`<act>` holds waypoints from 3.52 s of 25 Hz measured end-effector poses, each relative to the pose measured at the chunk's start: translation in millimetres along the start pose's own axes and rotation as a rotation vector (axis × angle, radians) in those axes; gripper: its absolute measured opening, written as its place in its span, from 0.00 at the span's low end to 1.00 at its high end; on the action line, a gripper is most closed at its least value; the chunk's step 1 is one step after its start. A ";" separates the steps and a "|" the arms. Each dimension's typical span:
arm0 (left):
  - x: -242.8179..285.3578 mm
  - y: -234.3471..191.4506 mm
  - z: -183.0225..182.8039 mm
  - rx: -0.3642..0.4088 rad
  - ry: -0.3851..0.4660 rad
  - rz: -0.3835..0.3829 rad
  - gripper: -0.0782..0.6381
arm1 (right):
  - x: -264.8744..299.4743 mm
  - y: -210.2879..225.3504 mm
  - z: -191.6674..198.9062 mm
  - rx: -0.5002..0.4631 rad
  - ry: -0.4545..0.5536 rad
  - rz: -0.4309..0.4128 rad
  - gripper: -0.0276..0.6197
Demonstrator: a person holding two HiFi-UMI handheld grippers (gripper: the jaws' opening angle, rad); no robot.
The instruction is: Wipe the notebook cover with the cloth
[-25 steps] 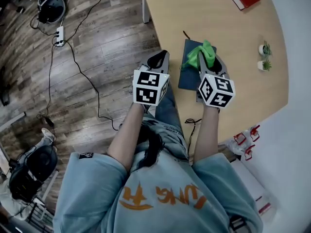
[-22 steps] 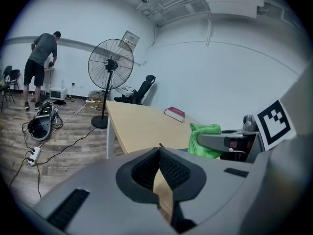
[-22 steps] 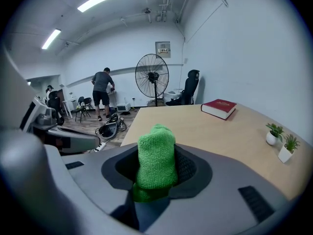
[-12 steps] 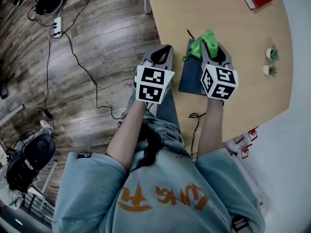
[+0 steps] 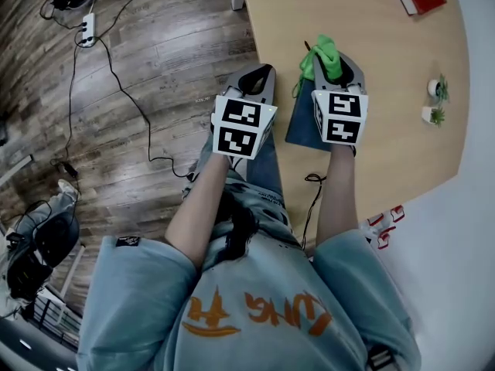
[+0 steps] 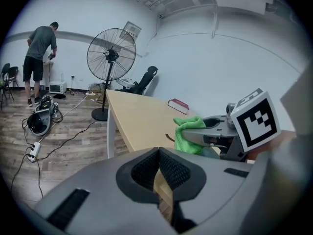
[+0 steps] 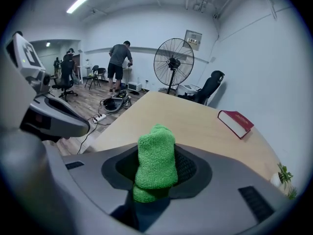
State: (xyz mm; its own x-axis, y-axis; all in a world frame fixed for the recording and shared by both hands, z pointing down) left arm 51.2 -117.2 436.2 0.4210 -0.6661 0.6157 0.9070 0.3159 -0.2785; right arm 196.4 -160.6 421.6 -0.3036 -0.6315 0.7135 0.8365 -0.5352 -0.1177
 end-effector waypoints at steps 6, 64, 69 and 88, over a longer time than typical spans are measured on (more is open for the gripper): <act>-2.6 -5.2 3.0 -0.016 0.003 -0.012 0.13 | -1.5 -7.5 12.1 -0.025 -0.029 -0.001 0.26; -32.8 12.9 19.3 0.044 -0.003 0.090 0.13 | -63.0 -66.9 73.9 0.119 -0.018 0.005 0.26; -33.4 11.3 23.7 0.038 -0.013 0.097 0.13 | -68.9 -75.4 78.4 0.125 -0.021 0.004 0.26; -26.8 21.9 45.2 0.002 -0.044 0.136 0.13 | -99.9 -112.9 106.9 0.149 -0.042 -0.018 0.26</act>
State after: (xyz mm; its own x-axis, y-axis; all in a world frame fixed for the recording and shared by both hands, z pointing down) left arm 59.4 -61.9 446.9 0.5391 -0.5866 0.6044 0.8417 0.4022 -0.3603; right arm 181.0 22.9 437.5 -0.3030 -0.5968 0.7430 0.8903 -0.4554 -0.0028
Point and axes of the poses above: the fingertips, and each gripper's own axes: x forward along the fingers, y to its right, z out of its underside, the point moved 5 cm from there along -x, backward along the fingers, and after that the axes turned 9 degrees about -z, right-handed, at the moved point
